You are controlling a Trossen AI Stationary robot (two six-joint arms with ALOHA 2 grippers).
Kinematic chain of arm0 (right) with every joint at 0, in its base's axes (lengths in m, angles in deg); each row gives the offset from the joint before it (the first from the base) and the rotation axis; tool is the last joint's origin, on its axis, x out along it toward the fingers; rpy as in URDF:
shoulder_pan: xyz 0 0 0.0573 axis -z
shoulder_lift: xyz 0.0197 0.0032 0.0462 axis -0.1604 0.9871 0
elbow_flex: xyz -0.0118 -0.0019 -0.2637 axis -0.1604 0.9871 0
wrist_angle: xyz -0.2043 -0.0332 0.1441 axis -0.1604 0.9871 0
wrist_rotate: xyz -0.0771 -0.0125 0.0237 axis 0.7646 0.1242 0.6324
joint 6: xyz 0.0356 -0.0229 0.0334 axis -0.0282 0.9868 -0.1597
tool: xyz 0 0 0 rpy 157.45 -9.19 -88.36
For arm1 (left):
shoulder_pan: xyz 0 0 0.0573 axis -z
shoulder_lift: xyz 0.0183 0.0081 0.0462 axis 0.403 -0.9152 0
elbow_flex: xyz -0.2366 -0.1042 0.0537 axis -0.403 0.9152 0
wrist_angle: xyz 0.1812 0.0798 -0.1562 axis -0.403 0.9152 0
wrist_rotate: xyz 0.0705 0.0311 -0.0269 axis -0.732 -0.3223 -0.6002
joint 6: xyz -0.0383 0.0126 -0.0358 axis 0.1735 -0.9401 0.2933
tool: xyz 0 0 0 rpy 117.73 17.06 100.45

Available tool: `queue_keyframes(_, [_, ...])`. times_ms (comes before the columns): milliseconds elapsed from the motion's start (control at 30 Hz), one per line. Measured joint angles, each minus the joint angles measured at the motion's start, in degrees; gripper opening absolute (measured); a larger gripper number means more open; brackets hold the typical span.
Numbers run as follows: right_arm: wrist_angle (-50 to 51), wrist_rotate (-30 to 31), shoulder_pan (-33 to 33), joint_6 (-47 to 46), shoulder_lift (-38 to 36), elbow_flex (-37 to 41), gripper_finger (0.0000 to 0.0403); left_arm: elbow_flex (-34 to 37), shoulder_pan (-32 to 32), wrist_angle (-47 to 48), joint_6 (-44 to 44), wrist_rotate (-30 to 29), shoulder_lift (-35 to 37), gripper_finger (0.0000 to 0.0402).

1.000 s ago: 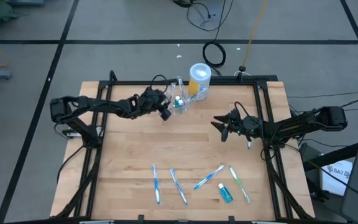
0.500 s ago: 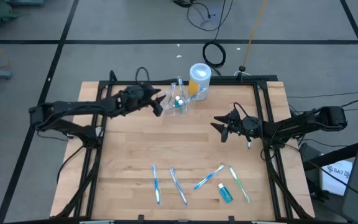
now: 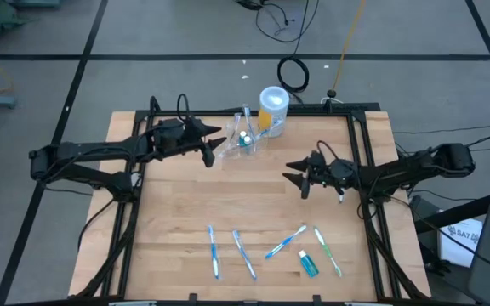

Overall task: Pick & Place toothbrushing station
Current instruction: Put the blue mouthwash into the middle section of the transparent organizer

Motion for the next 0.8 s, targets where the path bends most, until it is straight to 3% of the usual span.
queue_keyframes(233, [29.23,0.51,-6.56,0.18,3.12,-19.90,0.0197,0.00,-0.14,0.10,-3.22,-0.02,-0.09,0.0189])
queue_keyframes(467, [33.60,-7.19,-11.43,1.35,17.00,-35.53,0.0197,-0.02,-0.16,-0.27,-8.24,-1.22,-0.09,0.0189])
queue_keyframes(600, [44.85,-8.05,-13.11,1.12,24.68,-44.87,0.0197,-0.02,-0.25,-0.55,-11.20,-3.18,-0.09,0.0189])
queue_keyframes(800, [67.48,-9.81,-15.52,-14.53,30.24,-54.23,0.0197,-0.02,-0.66,-1.12,-15.62,-4.65,-0.09,0.0189])
